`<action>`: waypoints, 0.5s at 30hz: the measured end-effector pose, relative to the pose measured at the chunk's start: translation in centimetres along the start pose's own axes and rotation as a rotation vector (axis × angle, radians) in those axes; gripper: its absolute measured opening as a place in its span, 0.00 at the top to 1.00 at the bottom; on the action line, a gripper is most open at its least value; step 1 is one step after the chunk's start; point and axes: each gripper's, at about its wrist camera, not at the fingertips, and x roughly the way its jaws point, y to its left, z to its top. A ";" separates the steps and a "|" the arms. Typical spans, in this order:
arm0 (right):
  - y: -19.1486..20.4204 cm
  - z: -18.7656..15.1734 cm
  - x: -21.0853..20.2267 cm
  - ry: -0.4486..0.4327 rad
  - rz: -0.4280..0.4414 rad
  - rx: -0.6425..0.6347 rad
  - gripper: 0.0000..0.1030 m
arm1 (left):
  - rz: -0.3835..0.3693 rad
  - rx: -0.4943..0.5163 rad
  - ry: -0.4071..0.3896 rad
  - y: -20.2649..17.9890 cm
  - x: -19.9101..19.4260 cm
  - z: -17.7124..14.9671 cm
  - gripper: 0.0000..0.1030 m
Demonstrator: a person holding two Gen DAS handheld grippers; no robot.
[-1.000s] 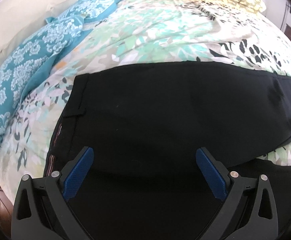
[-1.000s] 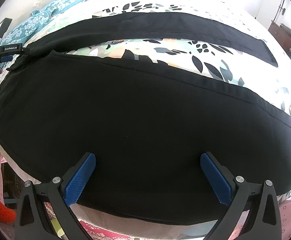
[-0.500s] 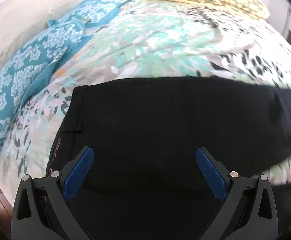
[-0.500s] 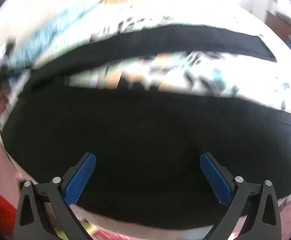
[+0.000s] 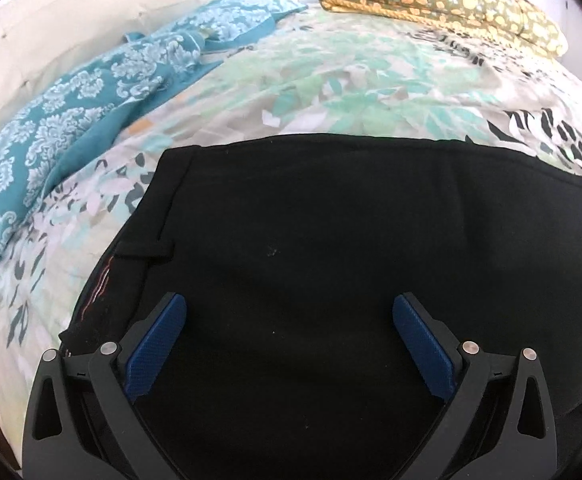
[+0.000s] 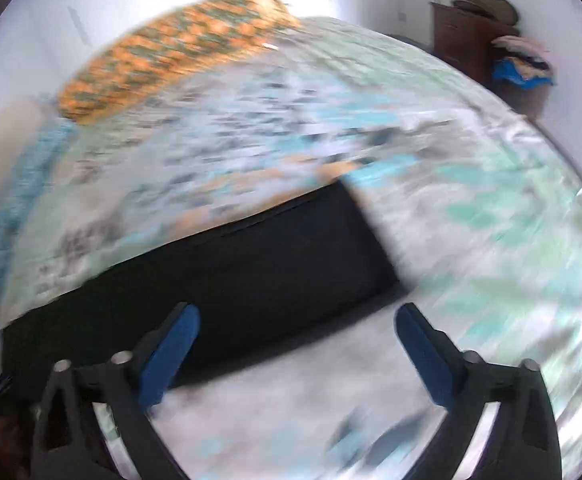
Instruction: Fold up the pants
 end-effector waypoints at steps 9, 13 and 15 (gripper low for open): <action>-0.3 5.2 8.9 0.108 -0.011 0.039 0.23 | 0.016 -0.004 -0.020 0.0 0.5 0.0 0.01; -0.9 5.4 9.4 0.080 -0.016 0.079 0.79 | 0.022 0.000 -0.023 0.0 0.7 -0.1 0.01; -0.7 5.2 7.9 0.033 0.028 0.091 0.86 | 0.028 0.002 -0.025 -0.1 0.7 -0.1 0.01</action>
